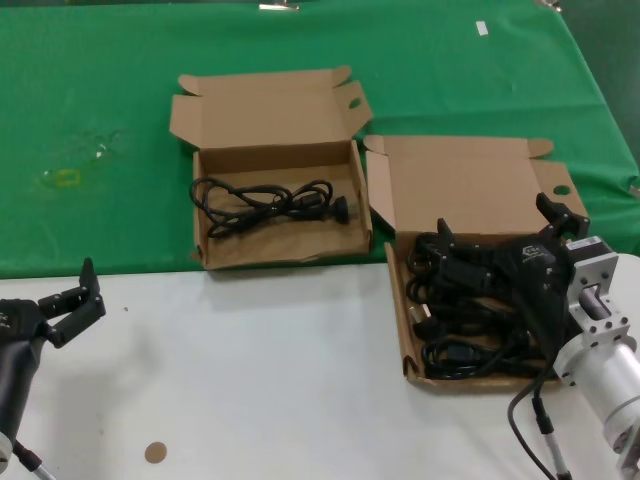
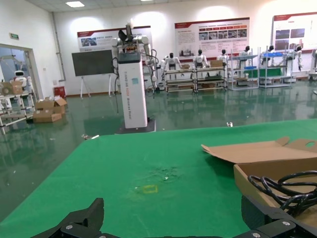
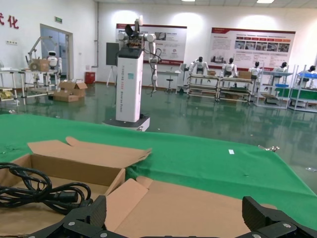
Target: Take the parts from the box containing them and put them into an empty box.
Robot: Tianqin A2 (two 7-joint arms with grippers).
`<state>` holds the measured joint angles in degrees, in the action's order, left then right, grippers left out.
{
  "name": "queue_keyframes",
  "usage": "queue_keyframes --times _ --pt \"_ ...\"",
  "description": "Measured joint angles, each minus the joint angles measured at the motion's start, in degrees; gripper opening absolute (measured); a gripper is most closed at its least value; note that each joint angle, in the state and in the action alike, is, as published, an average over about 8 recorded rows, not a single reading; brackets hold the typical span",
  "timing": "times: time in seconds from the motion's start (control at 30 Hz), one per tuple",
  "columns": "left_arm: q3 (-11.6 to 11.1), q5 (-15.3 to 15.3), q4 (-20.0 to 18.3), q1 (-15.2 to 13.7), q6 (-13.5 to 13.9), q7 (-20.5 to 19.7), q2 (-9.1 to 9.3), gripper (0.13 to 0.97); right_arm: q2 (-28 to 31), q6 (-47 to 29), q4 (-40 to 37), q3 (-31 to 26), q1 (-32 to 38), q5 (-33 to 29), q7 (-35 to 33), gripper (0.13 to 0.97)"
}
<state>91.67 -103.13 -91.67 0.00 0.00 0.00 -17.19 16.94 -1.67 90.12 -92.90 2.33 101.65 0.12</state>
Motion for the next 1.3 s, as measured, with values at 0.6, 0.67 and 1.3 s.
queue_keyframes --times 0.6,0.67,1.3 --pt "0.00 0.00 0.00 0.00 0.00 0.00 0.00 0.966 0.00 0.00 0.00 0.00 0.00 0.00 0.00 0.966" --pt "0.00 0.00 0.00 0.00 0.00 0.00 0.00 0.966 0.00 0.00 0.00 0.00 0.00 0.00 0.00 0.966" --pt "0.00 0.00 0.00 0.00 0.00 0.00 0.00 0.966 0.00 0.00 0.00 0.00 0.00 0.00 0.00 0.966"
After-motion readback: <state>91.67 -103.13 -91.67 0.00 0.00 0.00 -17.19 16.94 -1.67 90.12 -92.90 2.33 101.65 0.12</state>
